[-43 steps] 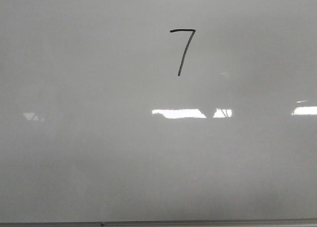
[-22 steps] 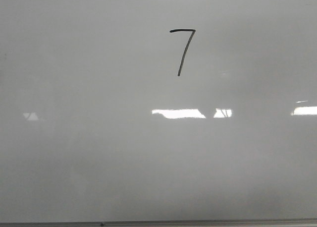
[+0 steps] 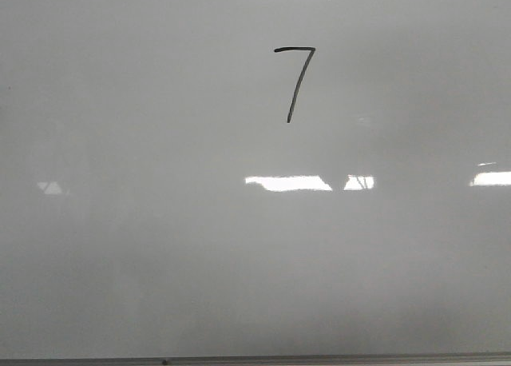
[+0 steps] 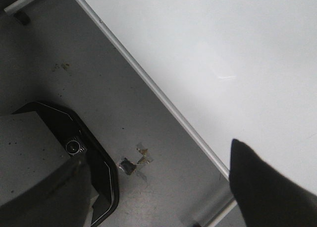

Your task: Write number 7 on whiteboard

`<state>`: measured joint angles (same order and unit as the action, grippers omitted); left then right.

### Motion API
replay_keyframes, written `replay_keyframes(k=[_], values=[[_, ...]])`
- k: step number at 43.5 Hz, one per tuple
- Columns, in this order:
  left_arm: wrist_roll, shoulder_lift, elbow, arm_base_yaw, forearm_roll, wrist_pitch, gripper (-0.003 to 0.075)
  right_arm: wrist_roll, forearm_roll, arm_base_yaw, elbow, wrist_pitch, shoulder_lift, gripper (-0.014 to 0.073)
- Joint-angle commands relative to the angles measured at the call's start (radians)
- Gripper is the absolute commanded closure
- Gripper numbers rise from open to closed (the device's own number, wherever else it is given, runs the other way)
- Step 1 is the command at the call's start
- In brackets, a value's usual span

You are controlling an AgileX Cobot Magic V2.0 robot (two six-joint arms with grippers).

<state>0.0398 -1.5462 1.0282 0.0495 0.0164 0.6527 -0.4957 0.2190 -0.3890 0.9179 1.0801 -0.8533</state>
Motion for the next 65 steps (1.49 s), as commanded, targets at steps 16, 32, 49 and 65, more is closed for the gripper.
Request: replay_keyframes(k=[16,32,49,65], values=[[0.024,0.508,0.029,-0.16,0.011,0.149,0.0313,0.165,0.001,0.008,0.024,-0.04,0.167,0.0],[0.026,0.903,-0.122,-0.514,-0.074,0.169,0.0313,0.239,0.0,0.008,0.022,-0.021,0.311,0.0],[0.026,1.036,-0.251,-0.569,-0.081,0.079,0.039,0.242,0.0,0.008,0.003,-0.022,0.336,0.0152],[0.026,1.034,-0.251,-0.569,-0.081,0.046,0.0741,0.243,0.0,0.008,0.003,-0.023,0.336,0.0636]])
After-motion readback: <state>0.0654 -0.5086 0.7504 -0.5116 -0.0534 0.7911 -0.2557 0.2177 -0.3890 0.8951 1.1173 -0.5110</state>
